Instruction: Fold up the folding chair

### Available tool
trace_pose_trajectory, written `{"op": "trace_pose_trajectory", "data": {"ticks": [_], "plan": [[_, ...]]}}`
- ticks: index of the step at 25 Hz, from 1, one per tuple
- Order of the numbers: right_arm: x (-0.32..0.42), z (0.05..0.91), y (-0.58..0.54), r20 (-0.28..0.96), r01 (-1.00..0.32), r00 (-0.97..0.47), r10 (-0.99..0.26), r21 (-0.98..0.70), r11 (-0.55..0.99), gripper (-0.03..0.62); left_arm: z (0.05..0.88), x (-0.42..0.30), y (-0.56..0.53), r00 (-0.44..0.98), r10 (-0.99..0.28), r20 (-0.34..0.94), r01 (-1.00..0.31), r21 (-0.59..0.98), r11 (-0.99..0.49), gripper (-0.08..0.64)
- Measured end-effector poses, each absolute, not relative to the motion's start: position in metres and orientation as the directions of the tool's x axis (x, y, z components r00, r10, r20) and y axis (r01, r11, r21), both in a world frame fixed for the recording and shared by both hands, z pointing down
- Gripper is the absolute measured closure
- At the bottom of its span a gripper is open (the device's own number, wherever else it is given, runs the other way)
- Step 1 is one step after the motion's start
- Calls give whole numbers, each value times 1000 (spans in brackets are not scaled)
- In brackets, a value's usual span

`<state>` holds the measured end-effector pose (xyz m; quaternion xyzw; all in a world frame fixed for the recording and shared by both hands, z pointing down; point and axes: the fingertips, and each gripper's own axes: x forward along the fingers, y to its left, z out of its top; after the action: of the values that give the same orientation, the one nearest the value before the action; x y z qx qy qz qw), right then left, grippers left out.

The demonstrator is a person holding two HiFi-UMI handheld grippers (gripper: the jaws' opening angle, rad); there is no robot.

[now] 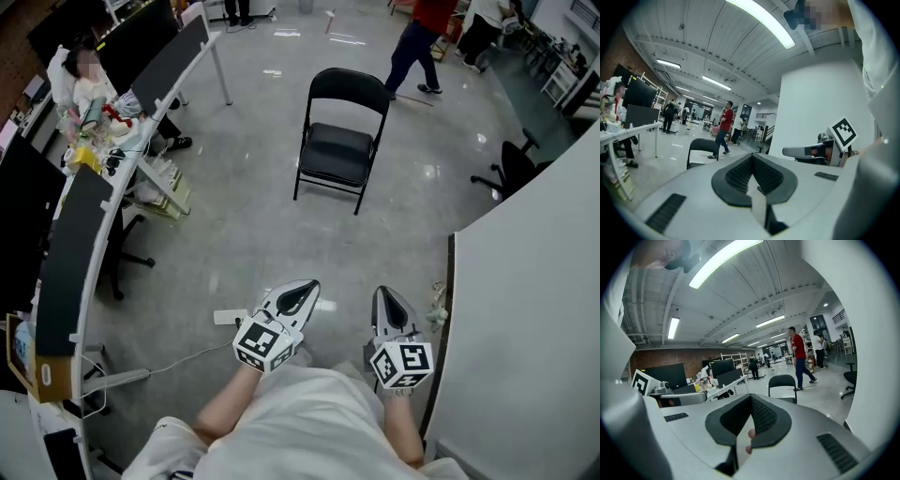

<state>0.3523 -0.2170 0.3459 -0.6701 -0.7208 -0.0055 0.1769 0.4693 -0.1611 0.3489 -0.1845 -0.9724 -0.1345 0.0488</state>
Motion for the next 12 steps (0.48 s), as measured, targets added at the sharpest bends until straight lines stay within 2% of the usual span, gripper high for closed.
{"op": "trace_pose_trajectory", "data": {"ticks": [12], "plan": [[321, 356, -161, 275, 959, -93, 957, -233, 160, 588, 359, 449, -95, -928, 334, 163, 366, 238, 900, 549]]}}
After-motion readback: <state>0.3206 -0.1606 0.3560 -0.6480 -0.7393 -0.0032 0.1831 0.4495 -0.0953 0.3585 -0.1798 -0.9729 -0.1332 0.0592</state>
